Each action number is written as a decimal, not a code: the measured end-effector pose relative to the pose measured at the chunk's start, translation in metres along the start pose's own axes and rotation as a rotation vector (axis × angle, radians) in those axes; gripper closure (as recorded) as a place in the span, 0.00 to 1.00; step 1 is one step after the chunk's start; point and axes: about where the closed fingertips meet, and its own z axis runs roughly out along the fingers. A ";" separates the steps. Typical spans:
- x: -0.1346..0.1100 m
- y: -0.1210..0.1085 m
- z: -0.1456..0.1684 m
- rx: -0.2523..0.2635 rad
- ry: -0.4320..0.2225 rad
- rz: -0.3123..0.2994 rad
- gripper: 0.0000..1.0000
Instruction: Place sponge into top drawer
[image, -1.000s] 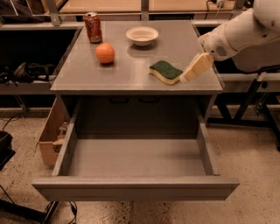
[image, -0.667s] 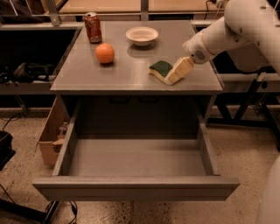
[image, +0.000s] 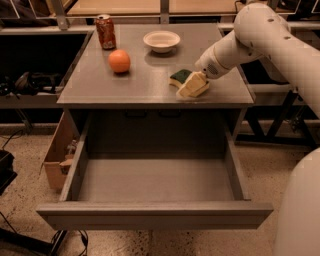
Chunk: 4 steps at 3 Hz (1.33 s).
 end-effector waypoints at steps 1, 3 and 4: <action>0.004 -0.004 0.007 0.021 0.022 0.018 0.49; -0.018 -0.007 -0.009 0.037 0.006 -0.036 0.95; -0.046 0.005 -0.045 0.055 -0.010 -0.127 1.00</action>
Offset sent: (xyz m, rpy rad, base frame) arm 0.0115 -0.0048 -0.0046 -0.0301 -0.0035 -0.0549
